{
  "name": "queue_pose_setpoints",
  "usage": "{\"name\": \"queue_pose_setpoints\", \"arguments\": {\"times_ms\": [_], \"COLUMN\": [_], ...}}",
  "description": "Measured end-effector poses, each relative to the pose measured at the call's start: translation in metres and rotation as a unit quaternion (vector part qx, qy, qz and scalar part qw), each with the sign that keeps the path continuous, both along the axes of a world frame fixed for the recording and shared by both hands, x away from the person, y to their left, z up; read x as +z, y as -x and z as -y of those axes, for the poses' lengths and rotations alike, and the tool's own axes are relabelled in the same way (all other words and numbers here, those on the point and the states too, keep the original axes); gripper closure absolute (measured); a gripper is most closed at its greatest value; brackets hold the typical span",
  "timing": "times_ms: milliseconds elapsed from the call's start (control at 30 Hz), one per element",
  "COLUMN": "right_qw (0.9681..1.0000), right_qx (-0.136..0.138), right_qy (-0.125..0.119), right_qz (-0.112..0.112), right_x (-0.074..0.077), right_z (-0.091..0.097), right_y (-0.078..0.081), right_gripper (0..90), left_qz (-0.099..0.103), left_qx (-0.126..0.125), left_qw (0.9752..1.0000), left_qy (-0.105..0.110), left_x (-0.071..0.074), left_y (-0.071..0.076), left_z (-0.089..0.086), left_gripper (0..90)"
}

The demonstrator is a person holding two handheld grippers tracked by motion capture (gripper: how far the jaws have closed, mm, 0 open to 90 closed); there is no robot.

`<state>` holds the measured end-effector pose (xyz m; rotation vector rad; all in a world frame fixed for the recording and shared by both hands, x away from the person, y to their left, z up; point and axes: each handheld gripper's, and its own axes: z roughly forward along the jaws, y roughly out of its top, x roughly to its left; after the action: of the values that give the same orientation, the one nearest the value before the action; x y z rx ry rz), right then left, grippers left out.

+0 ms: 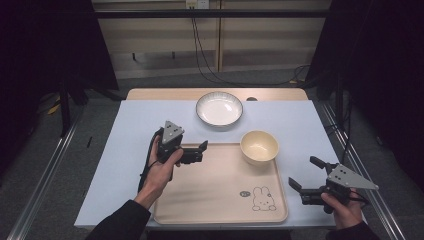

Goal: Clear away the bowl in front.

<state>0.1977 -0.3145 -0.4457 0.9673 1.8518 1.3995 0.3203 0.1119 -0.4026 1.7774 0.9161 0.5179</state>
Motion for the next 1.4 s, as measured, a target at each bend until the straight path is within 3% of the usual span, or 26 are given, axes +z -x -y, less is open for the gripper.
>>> {"name": "queue_pose_setpoints", "arguments": {"times_ms": [167, 200, 400, 633, 733, 800, 1000, 1067, 1100, 1200, 1400], "right_qw": [1.0, 1.0, 1.0, 1.0, 1.0, 1.0, 1.0, 1.0, 1.0, 0.9999, 0.9999], "right_qx": [0.001, 0.001, 0.0, -0.004, -0.003, -0.007, -0.003, -0.005, -0.004, -0.006, -0.007], "right_qy": [0.001, 0.001, 0.001, 0.002, 0.003, 0.003, 0.003, 0.005, 0.005, 0.007, 0.007], "right_qz": [-0.001, -0.003, -0.004, -0.004, -0.003, -0.005, -0.004, -0.002, -0.004, -0.006, -0.007], "right_x": [0.0, 0.0, -0.001, -0.001, -0.001, -0.001, -0.001, -0.001, -0.001, -0.001, -0.001], "right_z": [0.0, 0.0, 0.0, -0.001, 0.0, -0.001, 0.0, 0.0, 0.0, 0.0, 0.001], "right_y": [0.0, 0.0, 0.0, -0.001, -0.001, -0.001, 0.0, 0.0, 0.0, 0.001, 0.001], "right_gripper": [0.3, 0.3, 0.3, 0.3, 0.3, 0.3, 0.3, 0.3, 0.3, 0.3, 0.3], "left_qz": [0.008, 0.008, 0.019, 0.018, 0.018, 0.007, 0.0, 0.002, 0.01, 0.012, -0.001], "left_qx": [0.008, 0.016, 0.034, 0.049, 0.064, 0.071, 0.08, 0.08, 0.093, 0.094, 0.116], "left_qw": [0.9999, 0.9998, 0.9993, 0.9987, 0.9976, 0.9974, 0.9966, 0.9967, 0.9956, 0.9955, 0.9933], "left_qy": [-0.009, 0.004, 0.0, 0.001, 0.018, 0.01, 0.017, 0.013, -0.002, -0.003, 0.0], "left_x": [-0.001, -0.001, -0.002, -0.005, -0.012, -0.019, -0.024, -0.027, -0.03, -0.032, -0.038], "left_y": [0.009, 0.013, 0.026, 0.038, 0.044, 0.048, 0.064, 0.068, 0.075, 0.087, 0.101], "left_z": [-0.017, -0.024, -0.044, -0.067, -0.078, -0.086, -0.099, -0.1, -0.1, -0.104, -0.12], "left_gripper": [1.7, 1.8, 1.7, 1.5, 1.6, 1.7, 2.3, 2.5, 2.5, 2.6, 2.4]}}
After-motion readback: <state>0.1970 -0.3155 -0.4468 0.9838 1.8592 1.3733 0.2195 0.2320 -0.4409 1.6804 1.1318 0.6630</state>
